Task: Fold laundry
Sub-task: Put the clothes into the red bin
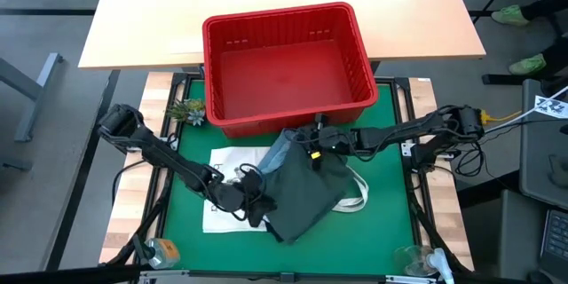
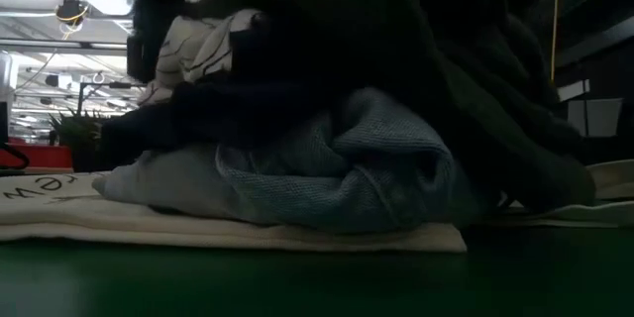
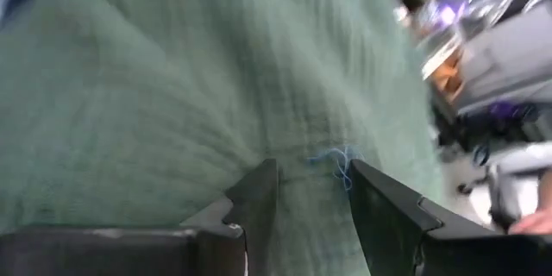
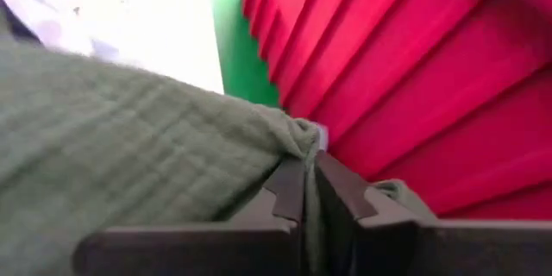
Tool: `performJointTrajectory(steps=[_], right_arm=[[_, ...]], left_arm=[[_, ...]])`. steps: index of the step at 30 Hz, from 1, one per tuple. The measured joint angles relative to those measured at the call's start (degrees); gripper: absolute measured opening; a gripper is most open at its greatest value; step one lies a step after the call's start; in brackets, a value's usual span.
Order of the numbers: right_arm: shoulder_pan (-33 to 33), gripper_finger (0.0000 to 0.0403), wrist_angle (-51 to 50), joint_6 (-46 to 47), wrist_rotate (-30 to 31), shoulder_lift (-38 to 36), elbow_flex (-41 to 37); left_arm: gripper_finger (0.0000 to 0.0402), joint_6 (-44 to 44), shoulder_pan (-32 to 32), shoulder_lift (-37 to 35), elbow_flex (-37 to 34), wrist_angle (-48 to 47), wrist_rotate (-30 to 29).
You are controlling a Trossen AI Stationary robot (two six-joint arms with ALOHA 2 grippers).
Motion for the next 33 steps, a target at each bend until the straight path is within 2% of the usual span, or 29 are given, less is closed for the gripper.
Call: performJointTrajectory(steps=[7, 16, 19, 27, 33], right_arm=[[-1.50, 0.0021, -0.90, 0.35, -1.05, 4.44, 0.07], [-1.53, 0.0029, -3.85, 0.15, -3.63, 4.50, 1.38], [-1.54, 0.0063, -8.46, 0.17, -4.54, 4.50, 3.69], [-1.45, 0.0205, -24.66, 1.74, -0.84, 4.49, 13.46], [-1.56, 0.0251, -46.49, 2.30, -0.48, 4.32, 25.79]], left_arm=[[0.0137, -1.95, -1.24, 6.06, 0.00, 0.14, 5.75], [0.0137, -3.53, -2.77, 7.49, 0.00, 0.27, 5.94], [0.0137, -3.52, -2.84, 7.49, 0.00, 0.30, 5.94], [0.0137, -3.56, -2.93, 7.52, 0.00, 0.29, 5.93], [0.0137, -3.56, -2.95, 7.52, 0.00, 0.29, 5.93]])
